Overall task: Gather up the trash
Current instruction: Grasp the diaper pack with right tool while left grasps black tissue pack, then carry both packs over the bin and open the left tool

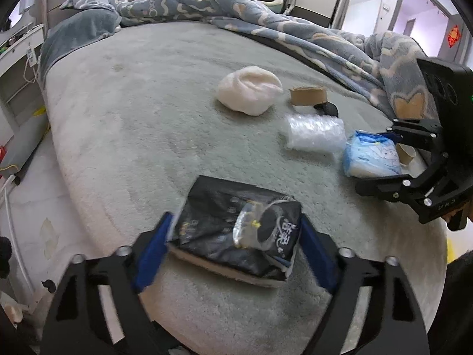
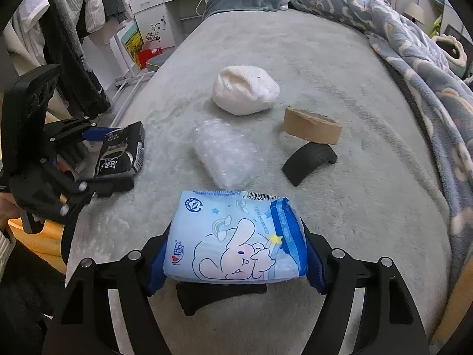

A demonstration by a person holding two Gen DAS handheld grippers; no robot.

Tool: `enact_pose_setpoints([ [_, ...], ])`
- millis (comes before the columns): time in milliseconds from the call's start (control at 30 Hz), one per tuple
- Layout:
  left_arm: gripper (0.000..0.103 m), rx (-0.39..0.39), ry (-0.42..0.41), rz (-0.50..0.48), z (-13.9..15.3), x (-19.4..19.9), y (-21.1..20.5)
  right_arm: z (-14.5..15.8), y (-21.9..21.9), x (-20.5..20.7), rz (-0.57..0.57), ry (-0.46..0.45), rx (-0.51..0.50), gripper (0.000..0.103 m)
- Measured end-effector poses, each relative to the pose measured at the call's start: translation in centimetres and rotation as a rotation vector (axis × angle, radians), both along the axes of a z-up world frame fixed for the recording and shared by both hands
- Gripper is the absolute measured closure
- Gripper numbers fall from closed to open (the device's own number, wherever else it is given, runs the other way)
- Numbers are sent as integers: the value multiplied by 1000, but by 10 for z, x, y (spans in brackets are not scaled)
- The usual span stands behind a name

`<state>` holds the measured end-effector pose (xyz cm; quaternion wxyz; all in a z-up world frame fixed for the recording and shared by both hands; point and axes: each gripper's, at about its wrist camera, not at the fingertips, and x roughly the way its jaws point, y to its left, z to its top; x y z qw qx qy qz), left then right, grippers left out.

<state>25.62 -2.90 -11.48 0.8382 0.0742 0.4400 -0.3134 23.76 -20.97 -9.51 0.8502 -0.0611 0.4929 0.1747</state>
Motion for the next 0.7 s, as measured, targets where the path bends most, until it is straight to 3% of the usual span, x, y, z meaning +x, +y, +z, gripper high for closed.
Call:
enact_pose_setpoints([
  [267,23,-6,-20,9,12,-19,3,23,-1,-14,-55,-82,31,28],
  [700,23,-38,-61,137,37,-65,32,53,27,-59,-115,-210,64,28],
])
